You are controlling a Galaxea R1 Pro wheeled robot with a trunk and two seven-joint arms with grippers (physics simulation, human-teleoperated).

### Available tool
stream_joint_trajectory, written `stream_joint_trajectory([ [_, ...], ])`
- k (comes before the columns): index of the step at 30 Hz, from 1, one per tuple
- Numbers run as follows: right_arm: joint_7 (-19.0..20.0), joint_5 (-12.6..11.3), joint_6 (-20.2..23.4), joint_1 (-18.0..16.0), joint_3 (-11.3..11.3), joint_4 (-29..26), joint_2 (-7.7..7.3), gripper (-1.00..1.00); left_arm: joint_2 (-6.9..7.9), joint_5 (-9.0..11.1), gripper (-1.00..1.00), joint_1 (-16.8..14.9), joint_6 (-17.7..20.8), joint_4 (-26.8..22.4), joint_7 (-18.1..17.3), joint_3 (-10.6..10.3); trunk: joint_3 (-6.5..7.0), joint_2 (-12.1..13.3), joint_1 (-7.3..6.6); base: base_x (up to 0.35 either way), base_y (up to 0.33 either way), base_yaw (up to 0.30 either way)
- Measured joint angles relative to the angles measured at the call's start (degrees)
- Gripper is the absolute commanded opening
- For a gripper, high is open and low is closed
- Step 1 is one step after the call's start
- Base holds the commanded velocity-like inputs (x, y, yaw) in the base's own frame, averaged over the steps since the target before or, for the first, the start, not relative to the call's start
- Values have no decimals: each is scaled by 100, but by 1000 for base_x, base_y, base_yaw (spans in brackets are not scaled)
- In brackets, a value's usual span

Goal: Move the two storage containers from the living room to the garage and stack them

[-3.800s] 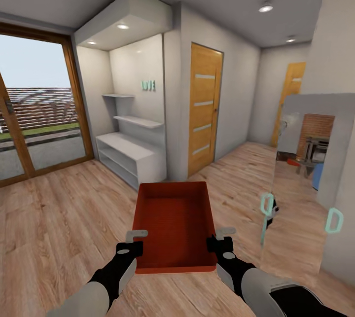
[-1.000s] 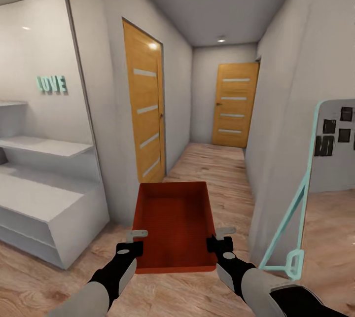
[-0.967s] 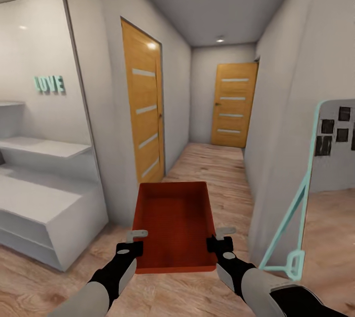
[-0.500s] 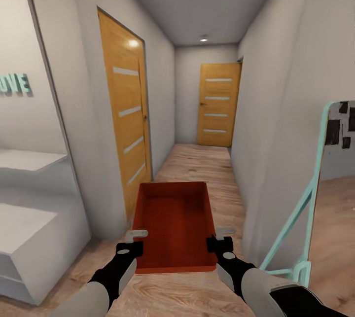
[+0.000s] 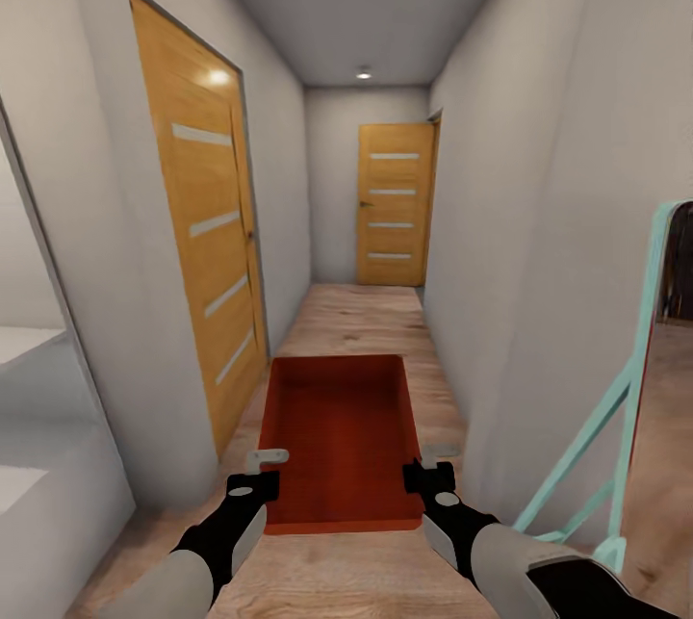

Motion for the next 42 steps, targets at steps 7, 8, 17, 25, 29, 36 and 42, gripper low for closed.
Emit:
stream_joint_trajectory([
  [7,2,-1,0,-1,1,1,0,-100,0,3,-100,1,1,-2,1,-2,0,0,0,312,156,-162],
  [8,1,-1,1,-1,1,1,1,-100,1,2,-100,1,1,-2,0,-1,0,0,0,312,150,-24],
  [17,0,-1,1,-1,1,1,1,-100,1,3,-100,1,1,-2,1,-2,0,0,0,312,140,-4],
  [25,4,-4,12,-1,1,1,0,-100,1,2,-100,1,15,-3,2,-1,0,0,0,315,117,0],
  [29,2,-4,10,-1,2,1,1,-100,1,2,-100,1,12,-3,2,-2,0,0,0,318,97,0],
  [36,1,-5,3,-1,8,2,0,-100,1,4,-100,1,-3,3,-1,0,0,0,0,321,23,0],
  [42,4,-5,6,-1,4,2,0,-100,1,3,-100,1,4,0,0,0,0,0,0,322,1,0],
])
